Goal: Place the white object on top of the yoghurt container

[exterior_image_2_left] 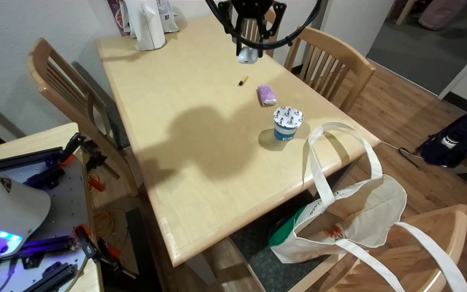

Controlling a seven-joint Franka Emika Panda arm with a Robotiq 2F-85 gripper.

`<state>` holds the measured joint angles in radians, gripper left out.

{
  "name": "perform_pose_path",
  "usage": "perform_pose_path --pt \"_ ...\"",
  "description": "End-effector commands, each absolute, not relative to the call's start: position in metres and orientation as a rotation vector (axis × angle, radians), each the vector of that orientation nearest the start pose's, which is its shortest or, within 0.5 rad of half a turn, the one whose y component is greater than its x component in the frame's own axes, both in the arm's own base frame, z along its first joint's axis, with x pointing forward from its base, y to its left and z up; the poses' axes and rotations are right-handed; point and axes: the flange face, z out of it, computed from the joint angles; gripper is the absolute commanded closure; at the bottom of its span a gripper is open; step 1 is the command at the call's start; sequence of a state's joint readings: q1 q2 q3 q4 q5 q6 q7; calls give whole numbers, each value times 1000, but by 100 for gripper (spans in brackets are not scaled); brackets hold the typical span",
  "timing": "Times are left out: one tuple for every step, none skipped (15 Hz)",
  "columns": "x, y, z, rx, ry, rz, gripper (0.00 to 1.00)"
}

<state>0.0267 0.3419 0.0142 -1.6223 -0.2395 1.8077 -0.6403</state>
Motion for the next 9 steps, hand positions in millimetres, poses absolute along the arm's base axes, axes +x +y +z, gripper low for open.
perform_pose_path --pt "613 -20 414 -3117 -1103 288 77" --pt "611 -21 415 -3109 -1057 296 77" --pt "609 -19 421 -3098 -1011 299 77" --pt "613 -18 422 -3084 -973 296 77" --pt "614 -16 425 -3065 -936 288 77" --pt "617 -11 430 -3037 -913 268 77" --pt "620 -5 433 -3006 -908 229 77" --pt "627 2 433 -2984 -891 207 77" --pt "634 8 433 -2973 -858 175 77"
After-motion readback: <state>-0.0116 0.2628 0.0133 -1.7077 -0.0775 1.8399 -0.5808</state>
